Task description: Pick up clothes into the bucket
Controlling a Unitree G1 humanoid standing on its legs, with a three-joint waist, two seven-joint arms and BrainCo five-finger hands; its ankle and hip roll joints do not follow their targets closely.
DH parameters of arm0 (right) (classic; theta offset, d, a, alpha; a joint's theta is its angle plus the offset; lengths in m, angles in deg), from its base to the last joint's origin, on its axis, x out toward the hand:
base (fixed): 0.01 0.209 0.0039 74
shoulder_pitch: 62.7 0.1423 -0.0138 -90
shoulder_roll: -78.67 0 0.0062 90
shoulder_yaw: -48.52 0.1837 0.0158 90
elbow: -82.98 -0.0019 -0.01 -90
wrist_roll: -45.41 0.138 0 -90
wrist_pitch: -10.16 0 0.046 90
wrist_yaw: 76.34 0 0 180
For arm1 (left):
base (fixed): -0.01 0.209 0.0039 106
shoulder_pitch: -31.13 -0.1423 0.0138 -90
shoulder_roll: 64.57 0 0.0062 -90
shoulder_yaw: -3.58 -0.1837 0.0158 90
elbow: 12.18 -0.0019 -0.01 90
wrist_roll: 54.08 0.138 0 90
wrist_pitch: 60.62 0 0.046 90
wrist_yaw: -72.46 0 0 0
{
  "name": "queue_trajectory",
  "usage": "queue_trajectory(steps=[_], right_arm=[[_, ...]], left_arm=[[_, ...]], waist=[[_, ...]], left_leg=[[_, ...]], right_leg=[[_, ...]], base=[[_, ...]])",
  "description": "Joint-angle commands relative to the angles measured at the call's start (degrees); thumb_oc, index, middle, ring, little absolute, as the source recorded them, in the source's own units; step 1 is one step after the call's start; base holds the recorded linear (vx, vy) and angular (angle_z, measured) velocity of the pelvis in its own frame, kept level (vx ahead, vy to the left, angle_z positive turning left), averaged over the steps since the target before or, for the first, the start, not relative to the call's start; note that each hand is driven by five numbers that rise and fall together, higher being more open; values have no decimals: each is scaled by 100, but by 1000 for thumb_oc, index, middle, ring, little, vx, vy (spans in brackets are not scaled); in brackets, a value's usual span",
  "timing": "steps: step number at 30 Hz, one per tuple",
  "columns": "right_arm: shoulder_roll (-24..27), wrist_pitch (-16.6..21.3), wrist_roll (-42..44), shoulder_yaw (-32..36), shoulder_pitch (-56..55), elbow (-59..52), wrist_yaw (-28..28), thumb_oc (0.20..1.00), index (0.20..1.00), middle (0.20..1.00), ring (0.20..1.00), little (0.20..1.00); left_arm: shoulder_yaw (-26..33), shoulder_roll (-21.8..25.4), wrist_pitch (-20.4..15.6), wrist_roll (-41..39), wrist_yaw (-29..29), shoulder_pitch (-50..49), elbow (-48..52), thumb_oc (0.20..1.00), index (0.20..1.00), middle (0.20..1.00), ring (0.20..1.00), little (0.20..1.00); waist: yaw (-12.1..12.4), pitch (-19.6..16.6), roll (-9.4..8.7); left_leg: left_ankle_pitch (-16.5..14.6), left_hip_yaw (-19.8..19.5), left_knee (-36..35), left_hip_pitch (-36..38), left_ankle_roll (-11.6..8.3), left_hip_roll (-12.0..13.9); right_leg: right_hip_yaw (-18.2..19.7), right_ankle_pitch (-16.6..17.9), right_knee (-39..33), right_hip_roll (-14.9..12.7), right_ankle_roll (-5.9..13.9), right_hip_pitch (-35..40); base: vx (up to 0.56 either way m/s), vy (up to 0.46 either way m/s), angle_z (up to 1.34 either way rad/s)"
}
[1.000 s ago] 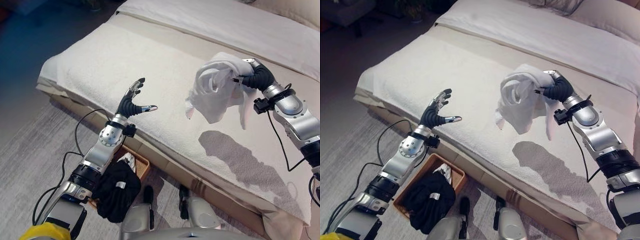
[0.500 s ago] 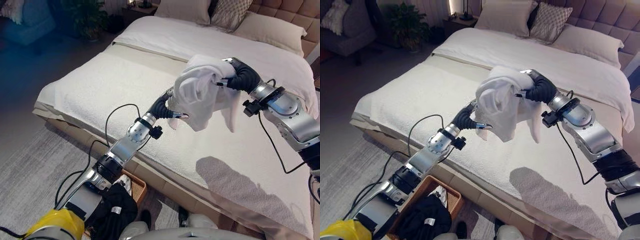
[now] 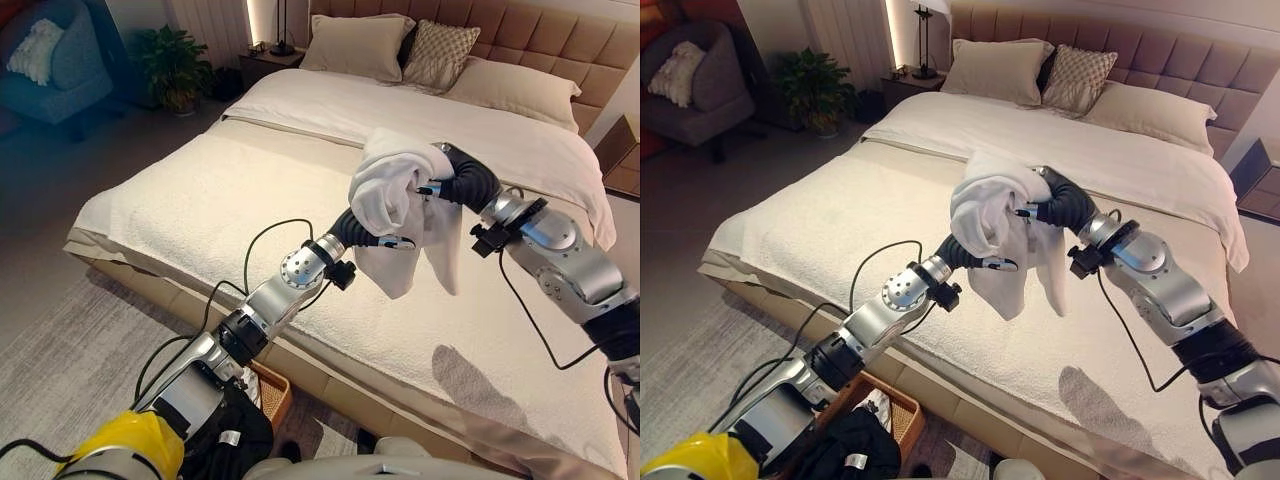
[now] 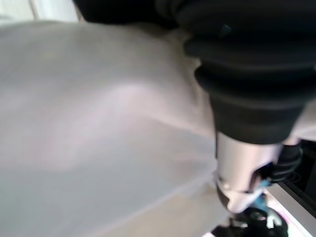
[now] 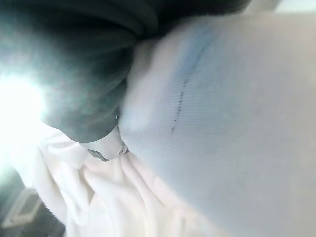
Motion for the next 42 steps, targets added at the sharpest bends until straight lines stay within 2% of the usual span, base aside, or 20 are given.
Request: queue_trajectory(steps=[1,7,8,9,10,13,14,18,19,20,21,22,23,36,42], right_arm=[[-84,211,381,73,71,-329,-78,200,200,200,200,200],[-43,219,487,429,-317,-316,-93,200,200,200,200,200],[18,248,453,631,-485,-367,-89,200,200,200,200,200],[18,247,452,639,-495,-372,-89,200,200,200,200,200],[-64,287,436,851,-685,-296,-35,200,200,200,200,200],[-129,313,393,1022,-840,-234,12,200,200,200,200,200],[-93,327,394,1379,-1134,-175,-50,200,200,200,200,200],[-216,446,313,1601,-1478,-227,-46,200,200,200,200,200],[-401,497,185,1402,-1357,-124,64,200,200,200,200,200],[-397,500,183,1398,-1344,-117,66,222,222,222,222,222],[-529,489,157,1613,-1549,-149,129,442,442,442,442,442],[-531,485,154,1627,-1567,-161,131,570,570,570,570,570],[-607,497,44,1912,-1821,-131,194,1000,1000,1000,1000,1000],[-1413,483,-64,2634,-2753,158,389,1000,1000,1000,1000,1000],[-2009,504,-243,2976,-3261,462,608,1000,1000,1000,1000,1000]], left_arm=[[-2,-190,-214,-337,1,335,127,1000,1000,1000,1000,1000],[122,-170,-215,-241,-4,146,232,1000,1000,1000,1000,1000],[160,-134,-216,-226,-28,35,255,824,824,824,824,824],[156,-134,-215,-225,-27,34,256,489,489,489,489,489],[198,-135,-212,-222,-45,-90,266,200,200,200,200,200],[225,-151,-214,-188,-57,-185,260,200,200,200,200,200],[541,252,-240,-277,-313,-743,366,200,200,200,200,200],[613,335,-261,-402,-328,-987,566,200,200,200,200,200],[390,9,-253,-250,-116,-621,171,200,200,200,200,200],[391,-4,-265,-246,-116,-605,148,200,200,200,200,200],[497,-129,-264,-112,8,-485,148,200,200,200,200,200],[489,-131,-262,-111,9,-487,151,200,200,200,200,200],[657,-121,-270,-177,30,-627,294,200,200,200,200,200],[1374,-66,-278,-292,119,-1278,406,200,200,200,200,200],[1898,-82,-360,-469,174,-1721,601,200,200,200,200,200]], waist=[[102,-403,-296],[102,-422,-337],[89,-427,-345],[92,-428,-347],[85,-432,-351],[81,-432,-360],[144,-427,-356],[164,-416,-356],[100,-429,-365],[99,-420,-361],[45,-416,-359],[52,-418,-361],[37,-403,-359],[-14,-368,-352],[-48,-321,-349]], left_leg=[[-489,-69,475,-252,-184,131],[-489,-86,471,-258,-183,129],[-494,-94,476,-261,-183,131],[-494,-95,476,-261,-183,131],[-501,-100,480,-262,-179,129],[-506,-101,482,-262,-176,128],[-505,-108,476,-263,-176,132],[-502,-141,492,-297,-178,129],[-503,-137,489,-302,-177,130],[-504,-138,491,-301,-177,130],[-508,-137,490,-301,-163,129],[-508,-137,491,-301,-163,129],[-510,-139,493,-305,-156,128],[-528,-96,487,-322,-138,132],[-550,-77,489,-341,-127,143]], right_leg=[[109,-160,9,-419,360,188],[93,-170,16,-415,358,212],[88,-178,29,-416,357,211],[88,-178,29,-416,357,211],[83,-182,32,-419,358,216],[74,-189,36,-421,358,220],[70,-195,35,-418,351,216],[52,-193,45,-425,352,201],[70,-197,52,-421,356,187],[69,-199,54,-420,356,189],[72,-205,60,-422,354,179],[72,-206,60,-422,353,179],[74,-204,67,-421,352,165],[137,-210,82,-409,349,103],[170,-238,108,-406,350,56]], base=[[0,0,0],[0,0,0],[0,0,0],[0,0,0],[0,0,0],[-6,2,4],[-8,4,5],[-6,1,4],[-8,-2,9],[1,-6,8],[0,0,0],[0,0,0],[0,0,0],[0,-2,-1],[2,-1,-1]])
